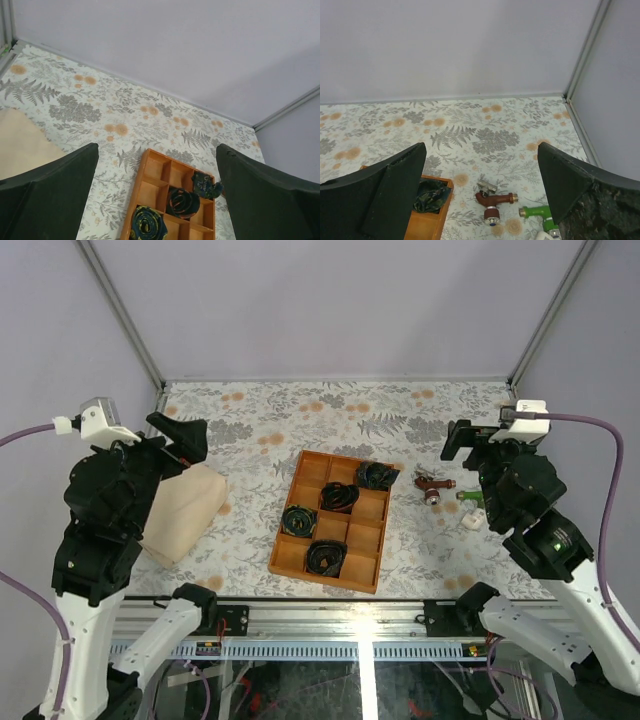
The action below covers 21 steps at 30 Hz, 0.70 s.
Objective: Install the water faucets
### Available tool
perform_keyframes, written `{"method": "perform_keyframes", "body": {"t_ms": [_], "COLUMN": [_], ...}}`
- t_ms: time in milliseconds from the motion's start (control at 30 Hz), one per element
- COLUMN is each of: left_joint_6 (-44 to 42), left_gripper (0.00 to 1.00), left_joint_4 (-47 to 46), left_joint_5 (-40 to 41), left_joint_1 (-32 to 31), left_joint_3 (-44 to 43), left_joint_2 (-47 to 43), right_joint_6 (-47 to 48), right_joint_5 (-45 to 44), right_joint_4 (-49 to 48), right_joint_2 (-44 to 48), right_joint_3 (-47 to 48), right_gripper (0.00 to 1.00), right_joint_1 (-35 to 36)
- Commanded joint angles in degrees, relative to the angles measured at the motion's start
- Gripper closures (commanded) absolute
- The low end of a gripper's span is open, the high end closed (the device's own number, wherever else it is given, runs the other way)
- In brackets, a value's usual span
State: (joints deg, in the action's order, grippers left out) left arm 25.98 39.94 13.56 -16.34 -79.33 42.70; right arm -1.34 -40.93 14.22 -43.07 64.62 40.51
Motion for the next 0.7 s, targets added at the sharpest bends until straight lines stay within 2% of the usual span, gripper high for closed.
{"method": "perform_keyframes", "body": {"t_ms": [0, 167, 300, 467, 567, 667], "left_joint_6": [-1.1, -0.8, -0.9, 1.0, 2.4, 4.3], "left_gripper": [0.00, 0.00, 0.00, 0.00, 0.00, 0.00], "left_joint_4": [-1.0, -1.4, -3.5, -8.0, -11.4, -14.2], "left_joint_5": [-1.7, -5.7, -14.0, -26.3, -29.7, -30.0], "left_joint_1": [3.1, 7.4, 10.7, 13.3, 11.0, 4.5], "left_joint_3": [2.8, 7.3, 12.7, 21.2, 27.2, 32.9], "left_joint_2": [-1.5, -2.5, -1.8, 1.1, 2.6, 4.4], "right_joint_6": [-6.5, -14.5, -21.0, -23.0, -23.8, -26.3], "right_joint_5": [11.1, 27.0, 42.0, 55.8, 63.7, 69.1], "right_joint_4": [3.4, 4.2, 4.8, 11.4, 14.5, 14.2], "right_joint_2": [1.0, 3.3, 5.1, 6.0, 5.6, 5.0], "right_joint_3": [-0.6, -6.0, -12.7, -18.7, -23.3, -28.6], "right_gripper": [0.01, 0.01, 0.01, 0.00, 0.01, 0.01], "right_joint_1": [-9.6, -23.3, -33.7, -43.2, -46.3, -45.5]}}
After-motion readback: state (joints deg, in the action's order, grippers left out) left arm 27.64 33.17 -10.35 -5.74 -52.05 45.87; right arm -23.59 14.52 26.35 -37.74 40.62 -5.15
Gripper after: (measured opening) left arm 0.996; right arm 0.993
